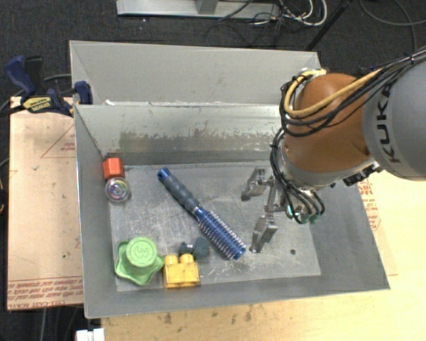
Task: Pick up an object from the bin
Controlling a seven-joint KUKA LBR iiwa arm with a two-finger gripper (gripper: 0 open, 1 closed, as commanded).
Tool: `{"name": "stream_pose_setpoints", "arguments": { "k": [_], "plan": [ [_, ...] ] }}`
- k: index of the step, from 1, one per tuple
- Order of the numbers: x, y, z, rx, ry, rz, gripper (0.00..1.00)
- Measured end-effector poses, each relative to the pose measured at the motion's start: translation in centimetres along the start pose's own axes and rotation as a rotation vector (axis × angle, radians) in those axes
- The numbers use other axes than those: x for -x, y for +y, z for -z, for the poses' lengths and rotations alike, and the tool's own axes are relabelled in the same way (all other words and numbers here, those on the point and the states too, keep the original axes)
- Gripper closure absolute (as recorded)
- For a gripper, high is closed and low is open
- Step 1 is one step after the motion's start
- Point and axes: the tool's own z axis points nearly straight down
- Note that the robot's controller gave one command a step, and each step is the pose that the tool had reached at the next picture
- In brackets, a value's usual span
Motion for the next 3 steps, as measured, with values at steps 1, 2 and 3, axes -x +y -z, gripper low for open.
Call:
{"name": "stream_pose_setpoints", "arguments": {
  "k": [1,2,3],
  "plan": [
    [1.1,3.3,-12.5,0.002,-0.014,-0.235,0.0],
    [0.1,4.7,-9.6,0.002,-0.011,-0.257,0.0],
    [-0.5,3.9,-9.8,0.001,-0.006,-0.349,0.0]
  ]
}}
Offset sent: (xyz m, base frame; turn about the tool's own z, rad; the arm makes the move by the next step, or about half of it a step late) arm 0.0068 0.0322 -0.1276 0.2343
